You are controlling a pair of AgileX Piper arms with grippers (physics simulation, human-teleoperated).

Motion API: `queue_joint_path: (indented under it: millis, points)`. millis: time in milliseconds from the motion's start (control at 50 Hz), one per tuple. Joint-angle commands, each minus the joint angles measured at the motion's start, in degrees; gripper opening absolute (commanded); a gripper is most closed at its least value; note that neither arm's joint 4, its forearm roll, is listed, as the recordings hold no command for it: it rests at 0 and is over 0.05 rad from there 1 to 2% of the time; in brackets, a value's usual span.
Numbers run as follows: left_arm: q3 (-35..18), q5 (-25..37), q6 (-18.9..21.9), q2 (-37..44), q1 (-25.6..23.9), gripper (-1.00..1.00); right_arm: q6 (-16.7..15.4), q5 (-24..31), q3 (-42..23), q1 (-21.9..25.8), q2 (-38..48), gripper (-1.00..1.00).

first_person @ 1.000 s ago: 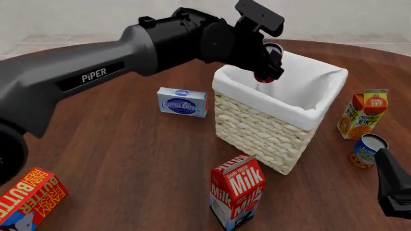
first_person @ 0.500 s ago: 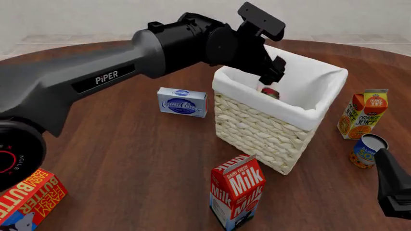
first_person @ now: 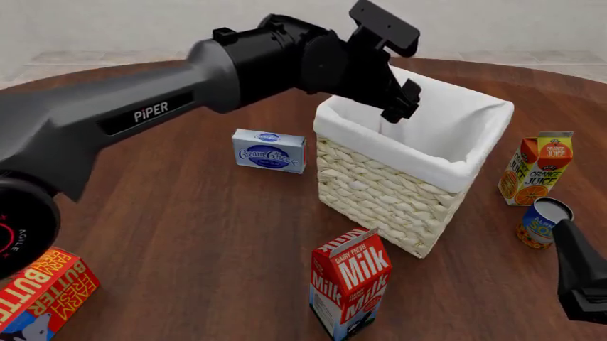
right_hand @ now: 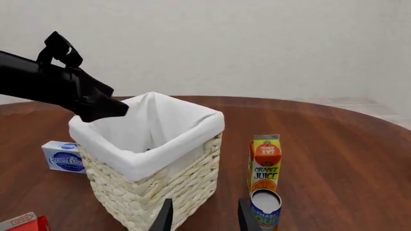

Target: Pick up the alphabet soup and the tomato sauce, and put them in the basket.

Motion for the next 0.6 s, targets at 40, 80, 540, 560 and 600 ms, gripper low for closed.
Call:
queue_joint_path:
  millis: [40, 80, 540, 560, 600]
  points:
    - [1.7, -0.5, -0.3, -2.4, -0.5, 1.0, -0.2, -0.1, 0.0, -0.2, 0.0, 1.0]
    - [2.0, -0.7, -0.4, -3.0, -0.7, 1.0, -0.3, -0.1, 0.0, -0.2, 0.0, 1.0]
    - [8.8, -4.5, -3.4, -11.5, -3.1, 1.0, -0.4, -0.2, 0.0, -0.4, -0.1, 1.0]
    - [9.5, -4.9, -3.7, -12.2, -3.4, 1.0, -0.5, -0.2, 0.0, -0.4, -0.1, 1.0]
    - [10.4, -5.6, -4.2, -13.0, -3.5, 1.0, -0.5, -0.3, -0.1, -0.4, -0.1, 1.0]
